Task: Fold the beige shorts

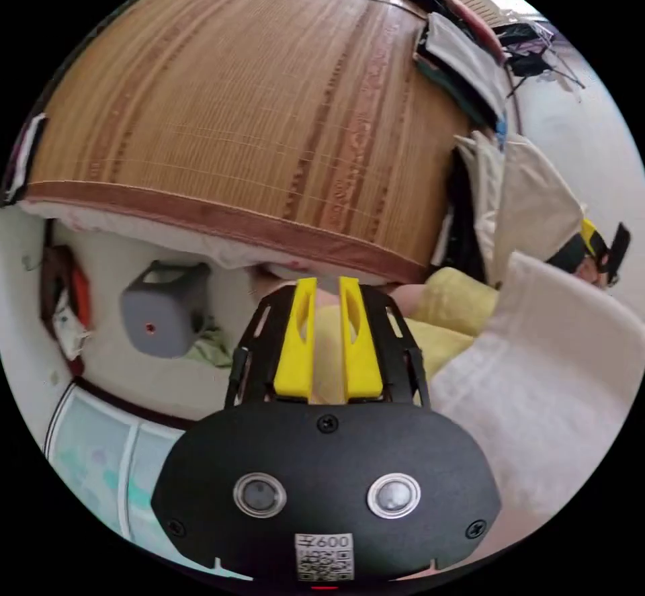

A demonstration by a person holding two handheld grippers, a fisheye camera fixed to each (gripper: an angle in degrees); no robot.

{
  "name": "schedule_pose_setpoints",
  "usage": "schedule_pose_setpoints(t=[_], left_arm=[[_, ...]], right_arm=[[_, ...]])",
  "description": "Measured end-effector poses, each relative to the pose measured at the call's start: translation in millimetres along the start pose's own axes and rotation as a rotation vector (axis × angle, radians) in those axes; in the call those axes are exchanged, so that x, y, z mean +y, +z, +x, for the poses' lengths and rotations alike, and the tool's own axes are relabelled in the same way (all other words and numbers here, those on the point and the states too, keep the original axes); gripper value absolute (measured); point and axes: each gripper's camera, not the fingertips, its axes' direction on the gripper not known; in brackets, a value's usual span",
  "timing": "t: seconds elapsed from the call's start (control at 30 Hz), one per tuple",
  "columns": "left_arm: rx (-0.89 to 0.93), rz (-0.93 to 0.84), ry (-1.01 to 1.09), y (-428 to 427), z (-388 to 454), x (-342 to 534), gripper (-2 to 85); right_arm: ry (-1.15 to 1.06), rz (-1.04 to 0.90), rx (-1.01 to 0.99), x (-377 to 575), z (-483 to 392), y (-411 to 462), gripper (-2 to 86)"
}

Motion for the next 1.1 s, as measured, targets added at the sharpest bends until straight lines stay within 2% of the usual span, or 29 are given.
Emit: schedule_pose_setpoints(t=[0.07, 0.13, 0.2, 0.23, 0.3, 0.33, 0.4, 0.5, 0.6, 0.67, 0.77, 0.93, 1.1], left_arm=[[0.152, 0.026, 0.031, -25, -5, 13, 13.2], [0.373, 0.082, 0.074, -55, -11, 27, 17.6], [0.735, 0.234, 0.184, -120, -8, 47, 22.1], [0.781, 0.284, 0.236, -143, -3, 55, 22.3], [0.691, 0.441, 0.426, -238, 25, 89, 22.4], [0.654, 0.466, 0.474, -258, 32, 96, 22.4], [0.594, 0.617, 0.579, -333, 37, 127, 17.0], [0.636, 0.703, 0.541, -392, 11, 155, 10.4], [0.579, 0.683, 0.453, -426, -15, 193, 3.4], [0.520, 0.660, 0.498, -437, -18, 226, 1.3], [0.445, 0.721, 0.414, -451, -28, 295, 0.1], [0.437, 0.840, 0.242, -469, -37, 408, -0.3], [0.399, 0.890, 0.119, -491, -8, 516, -0.5]], right_arm=[[-0.031, 0.078, -0.071, -6, -12, 20, -0.8], [-0.197, 0.058, -0.004, -24, -53, 54, -0.8], [-0.406, 0.034, 0.017, -48, -113, 112, -0.8], [-0.445, 0.038, -0.027, -53, -124, 126, -0.8], [-0.508, 0.145, -0.251, -68, -155, 169, -0.8], [-0.507, 0.176, -0.284, -71, -159, 179, -0.8], [-0.505, 0.255, -0.336, -75, -170, 219, -0.8], [-0.468, 0.287, -0.311, -61, -170, 251, -0.8], [-0.565, 0.233, -0.130, -30, -182, 276, -0.8], [-0.575, 0.221, -0.074, -14, -179, 290, -0.8], [-0.543, 0.170, -0.086, 7, -157, 314, -0.8], [-0.492, 0.087, -0.113, 41, -110, 344, -0.8], [-0.340, 0.056, -0.059, 78, -32, 353, -0.8]])
